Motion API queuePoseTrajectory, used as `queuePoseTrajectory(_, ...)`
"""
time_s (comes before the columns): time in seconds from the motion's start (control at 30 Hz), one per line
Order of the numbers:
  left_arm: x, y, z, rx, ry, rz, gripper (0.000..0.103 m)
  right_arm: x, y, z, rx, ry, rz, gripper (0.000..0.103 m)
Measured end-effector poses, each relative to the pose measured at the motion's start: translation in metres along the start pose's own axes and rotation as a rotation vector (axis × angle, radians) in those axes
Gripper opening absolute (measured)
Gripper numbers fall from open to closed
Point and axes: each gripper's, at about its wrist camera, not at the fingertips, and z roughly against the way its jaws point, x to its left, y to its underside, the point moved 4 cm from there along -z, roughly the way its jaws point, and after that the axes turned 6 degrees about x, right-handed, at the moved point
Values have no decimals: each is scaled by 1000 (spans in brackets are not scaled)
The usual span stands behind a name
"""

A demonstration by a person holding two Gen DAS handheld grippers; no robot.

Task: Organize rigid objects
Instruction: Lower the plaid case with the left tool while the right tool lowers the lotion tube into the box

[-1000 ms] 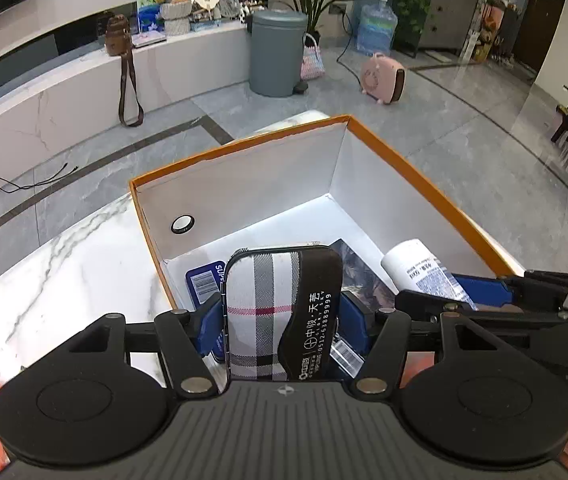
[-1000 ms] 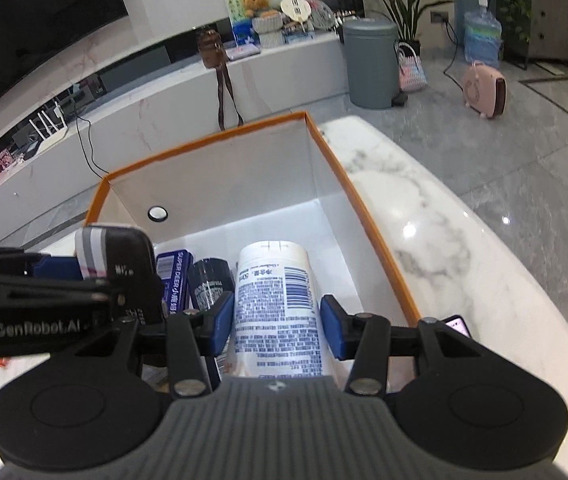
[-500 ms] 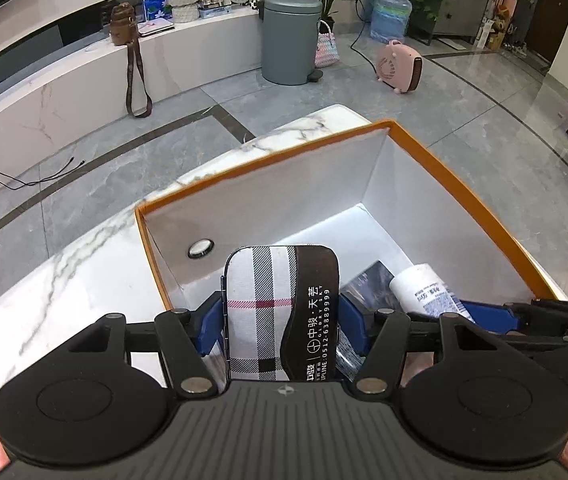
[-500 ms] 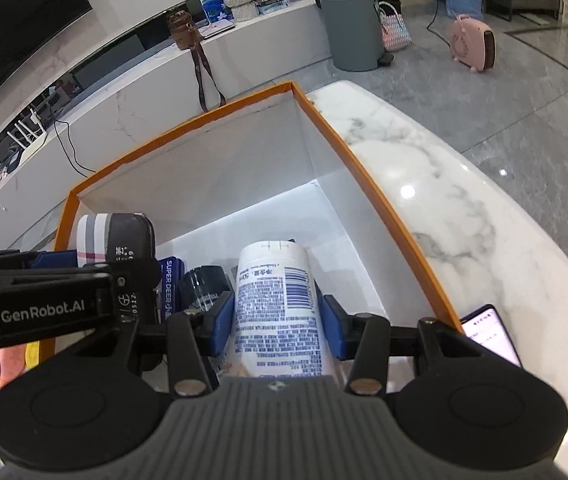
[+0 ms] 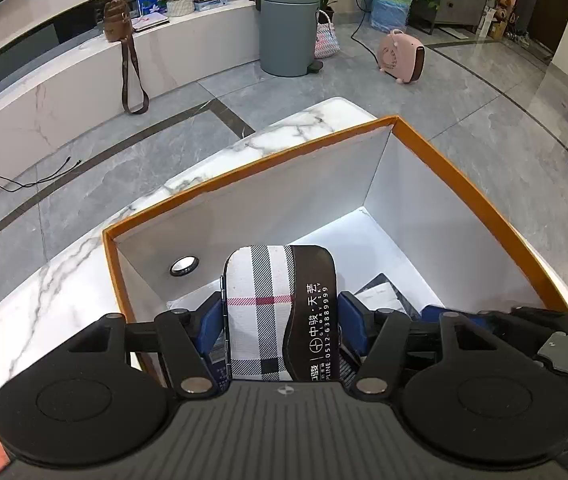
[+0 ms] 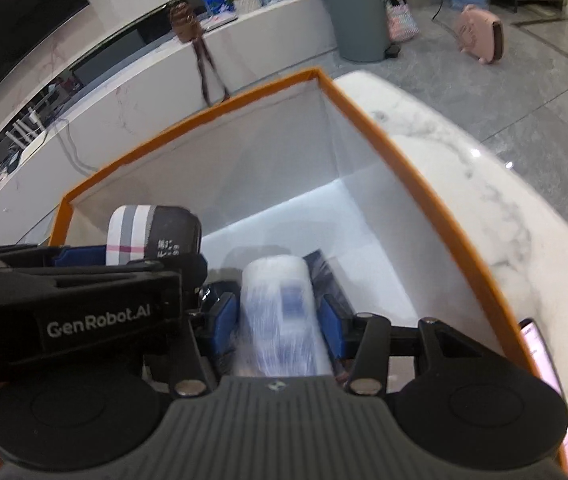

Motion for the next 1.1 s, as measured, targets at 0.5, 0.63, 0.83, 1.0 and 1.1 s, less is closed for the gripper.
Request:
queuePoseTrajectory(0.5, 1, -6, 11, -37, -36, -5, 80, -4, -4, 10, -27, -8, -6, 62)
queuePoseTrajectory(0.63, 2, -6, 20, -55, -38, -9, 80, -2, -4, 16, -39, -6, 3, 62)
queuePoseTrajectory(0.83, 3, -7, 38, -82, -48, -8, 80, 2, -4, 29, -66, 5, 20, 63)
queuePoseTrajectory(1.0, 5, -2, 54, -101, -54, -15, 80, 9, -3, 38, -83, 8, 29, 63)
queuePoseTrajectory(1.1, 9, -1, 63, -111, -63, -12, 80, 16, -2, 46, -94, 8, 40, 63)
